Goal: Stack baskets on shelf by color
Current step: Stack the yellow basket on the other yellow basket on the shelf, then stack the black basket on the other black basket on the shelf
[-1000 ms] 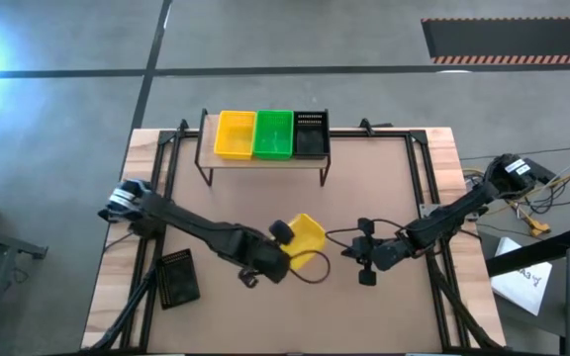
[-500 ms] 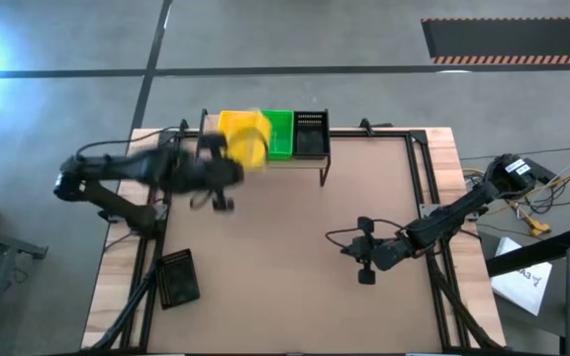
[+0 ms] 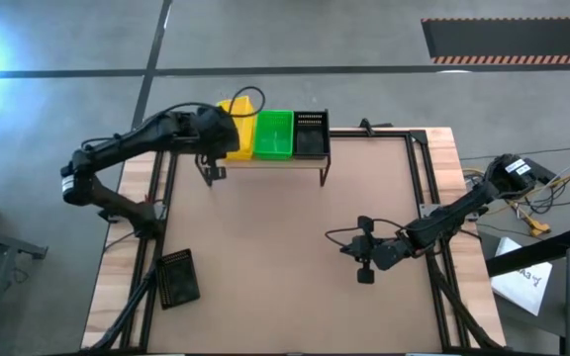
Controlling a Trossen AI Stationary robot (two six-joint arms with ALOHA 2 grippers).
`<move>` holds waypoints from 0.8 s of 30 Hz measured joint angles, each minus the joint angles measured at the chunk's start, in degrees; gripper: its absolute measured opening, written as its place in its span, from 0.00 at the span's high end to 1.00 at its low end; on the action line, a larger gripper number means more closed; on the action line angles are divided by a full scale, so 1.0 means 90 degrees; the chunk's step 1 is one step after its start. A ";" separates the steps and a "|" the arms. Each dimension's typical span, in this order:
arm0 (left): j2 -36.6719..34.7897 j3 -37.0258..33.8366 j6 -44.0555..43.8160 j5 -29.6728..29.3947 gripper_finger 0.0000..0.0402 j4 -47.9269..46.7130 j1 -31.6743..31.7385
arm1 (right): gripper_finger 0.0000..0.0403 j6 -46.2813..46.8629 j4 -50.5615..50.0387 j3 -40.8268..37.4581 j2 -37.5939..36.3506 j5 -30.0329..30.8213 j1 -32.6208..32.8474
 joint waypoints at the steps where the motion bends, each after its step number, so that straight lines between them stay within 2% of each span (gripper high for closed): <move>1: 0.0062 -0.0001 0.0005 0.0000 1.00 -0.0022 0.0000 | 0.98 0.0018 0.0001 0.0000 0.0000 0.0000 0.0000; 7: 0.0427 -0.0002 0.0014 -0.0294 0.98 -0.0025 0.0000 | 0.98 0.0025 0.0001 0.0000 0.0000 0.0000 0.0000; 18: 0.0457 0.0506 -0.0218 -0.0319 0.67 -0.0182 -0.0004 | 0.98 -0.0075 -0.0002 0.0000 0.0000 0.0002 0.0000; 21: 0.0387 0.0831 -0.0492 -0.0307 0.63 -0.0322 -0.0055 | 0.98 -0.0077 -0.0002 0.0000 0.0000 0.0002 0.0000; 24: 0.0255 0.0970 -0.1165 -0.0300 0.63 -0.0397 -0.0367 | 0.98 -0.0077 0.0003 -0.0023 0.0000 0.0022 0.0000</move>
